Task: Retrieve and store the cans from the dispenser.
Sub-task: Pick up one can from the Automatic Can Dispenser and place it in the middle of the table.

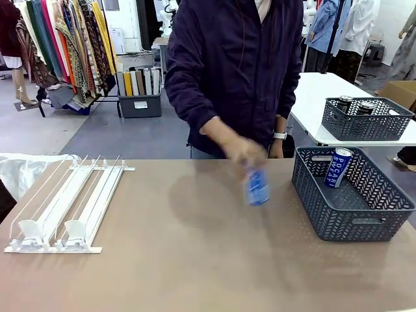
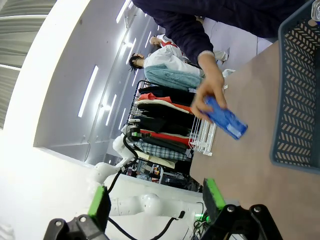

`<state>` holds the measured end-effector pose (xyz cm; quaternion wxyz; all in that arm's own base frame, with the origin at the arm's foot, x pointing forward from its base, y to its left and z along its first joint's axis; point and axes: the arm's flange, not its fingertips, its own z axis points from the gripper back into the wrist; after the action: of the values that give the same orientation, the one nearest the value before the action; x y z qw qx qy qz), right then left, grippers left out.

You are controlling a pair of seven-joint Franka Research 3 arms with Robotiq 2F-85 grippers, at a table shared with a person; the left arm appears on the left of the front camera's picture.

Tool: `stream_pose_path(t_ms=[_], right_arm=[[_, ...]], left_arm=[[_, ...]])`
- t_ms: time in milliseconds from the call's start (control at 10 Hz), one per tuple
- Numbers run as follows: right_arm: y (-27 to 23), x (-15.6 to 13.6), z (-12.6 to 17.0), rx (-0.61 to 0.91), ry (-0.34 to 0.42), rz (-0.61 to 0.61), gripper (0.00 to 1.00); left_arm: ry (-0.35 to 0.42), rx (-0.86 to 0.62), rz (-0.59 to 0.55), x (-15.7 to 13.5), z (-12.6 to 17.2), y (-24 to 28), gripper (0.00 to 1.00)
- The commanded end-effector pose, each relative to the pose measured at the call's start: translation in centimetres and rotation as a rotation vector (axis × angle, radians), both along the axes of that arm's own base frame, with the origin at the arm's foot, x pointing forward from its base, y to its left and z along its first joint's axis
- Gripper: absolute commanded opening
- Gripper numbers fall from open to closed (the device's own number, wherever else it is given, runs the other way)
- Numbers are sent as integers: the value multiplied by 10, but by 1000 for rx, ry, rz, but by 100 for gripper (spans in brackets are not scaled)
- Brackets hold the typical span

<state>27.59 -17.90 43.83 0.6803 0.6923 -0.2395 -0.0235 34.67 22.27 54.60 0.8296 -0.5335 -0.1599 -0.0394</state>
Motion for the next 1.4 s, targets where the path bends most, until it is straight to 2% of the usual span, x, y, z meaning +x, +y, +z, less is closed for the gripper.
stream_pose_path(t_ms=[0, 100, 1300], right_arm=[[0, -1, 2, 0, -10, 9, 100], [0, -1, 2, 0, -10, 9, 100], [0, -1, 2, 0, -10, 9, 100]], left_arm=[[15, -62, -109, 21, -16, -22, 100], [0, 0, 0, 0, 0, 0, 100], [0, 0, 0, 0, 0, 0, 100]])
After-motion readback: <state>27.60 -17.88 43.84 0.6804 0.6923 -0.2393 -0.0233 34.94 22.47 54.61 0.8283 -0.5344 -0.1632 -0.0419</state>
